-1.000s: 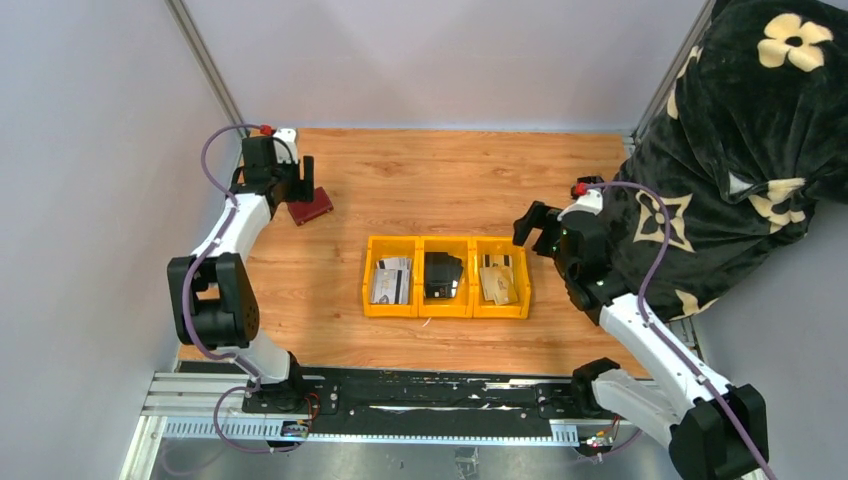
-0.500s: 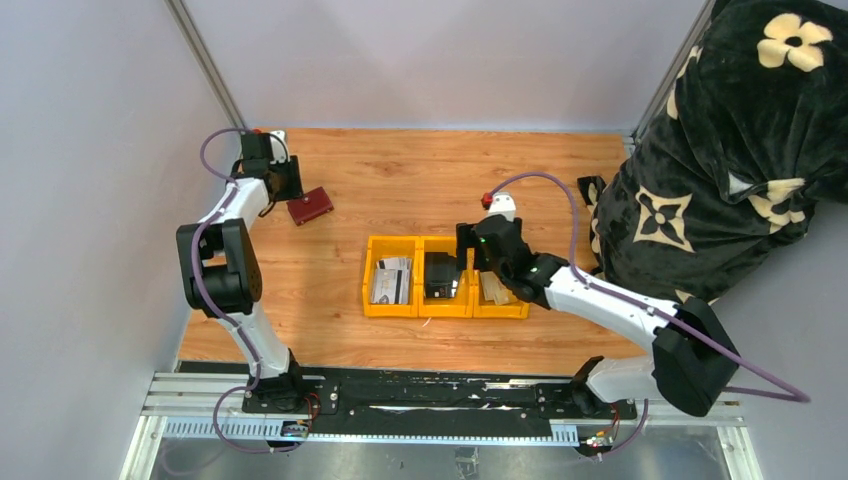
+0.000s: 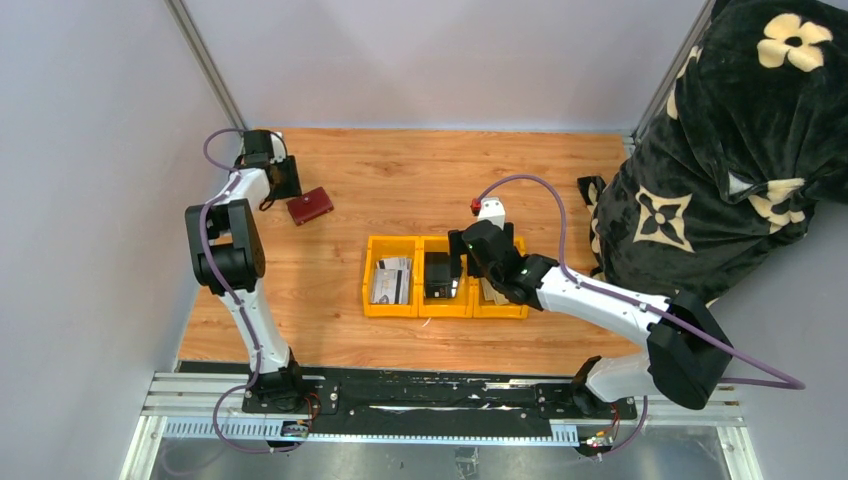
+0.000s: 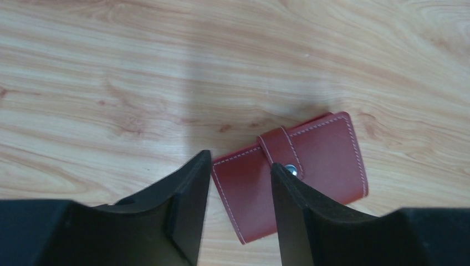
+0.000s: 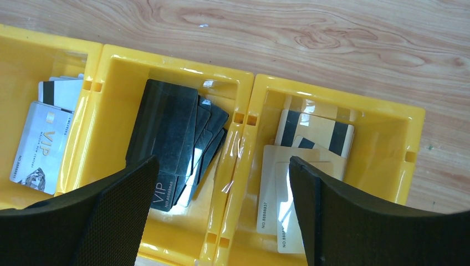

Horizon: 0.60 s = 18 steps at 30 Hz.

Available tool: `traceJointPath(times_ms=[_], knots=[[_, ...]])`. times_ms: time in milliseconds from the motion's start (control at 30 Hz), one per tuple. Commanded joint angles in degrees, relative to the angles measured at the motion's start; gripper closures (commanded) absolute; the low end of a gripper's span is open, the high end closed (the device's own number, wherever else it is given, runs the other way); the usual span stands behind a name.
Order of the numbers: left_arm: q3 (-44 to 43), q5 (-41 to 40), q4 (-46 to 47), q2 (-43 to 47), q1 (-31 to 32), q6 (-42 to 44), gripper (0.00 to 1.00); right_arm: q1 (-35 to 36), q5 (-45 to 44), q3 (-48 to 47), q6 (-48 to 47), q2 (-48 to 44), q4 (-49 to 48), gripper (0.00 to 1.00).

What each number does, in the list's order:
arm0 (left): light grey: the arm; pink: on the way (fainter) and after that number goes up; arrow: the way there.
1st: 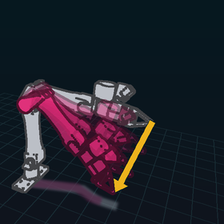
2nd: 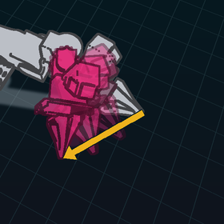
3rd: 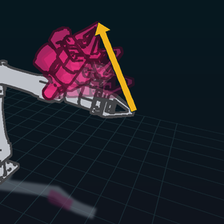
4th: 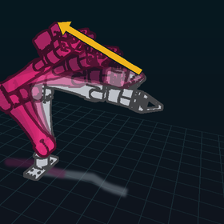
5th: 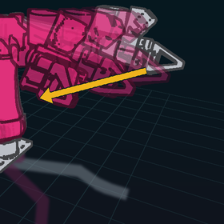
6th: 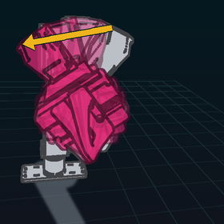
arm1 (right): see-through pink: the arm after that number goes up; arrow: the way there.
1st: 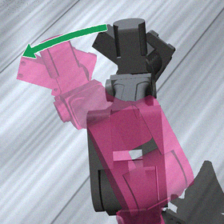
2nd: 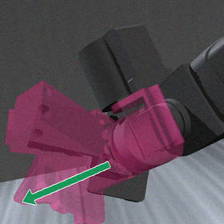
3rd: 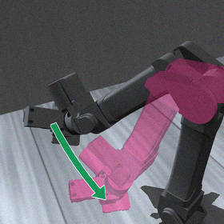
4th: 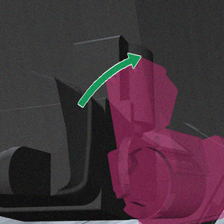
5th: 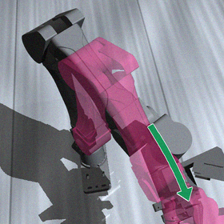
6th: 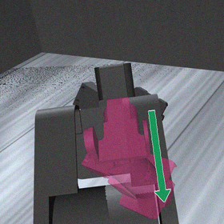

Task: Take the credit cards out of the card holder
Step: Pick up the card holder from the center of the board.

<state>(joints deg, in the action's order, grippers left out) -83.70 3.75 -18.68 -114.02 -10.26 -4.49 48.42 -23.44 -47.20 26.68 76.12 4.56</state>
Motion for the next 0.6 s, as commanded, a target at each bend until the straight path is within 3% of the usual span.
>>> traceJointPath(times_ms=[0,100,233,467,567], knots=[[-2.66,-3.56,-2.49,-2.88,-0.84,1.13,0.45,1.42,-2.15,-0.57,1.51,-0.79,2.83,0.1],[-2.81,-3.64,-2.88,-3.6,-1.06,1.11,0.37,1.93,-2.94,0.09,2.12,-0.83,2.93,0.09],[-3.36,-2.72,-3.0,-4.53,-1.15,0.41,0.35,2.13,-2.94,0.36,2.67,-0.46,3.09,0.1],[-5.2,2.18,-5.2,-6.9,-1.95,-1.79,0.51,2.25,-3.92,0.89,3.36,-2.16,5.0,0.1],[-4.62,4.18,-5.68,-6.71,-1.93,-1.84,0.51,2.2,-3.82,1.6,3.62,-3.31,5.73,0.1]])
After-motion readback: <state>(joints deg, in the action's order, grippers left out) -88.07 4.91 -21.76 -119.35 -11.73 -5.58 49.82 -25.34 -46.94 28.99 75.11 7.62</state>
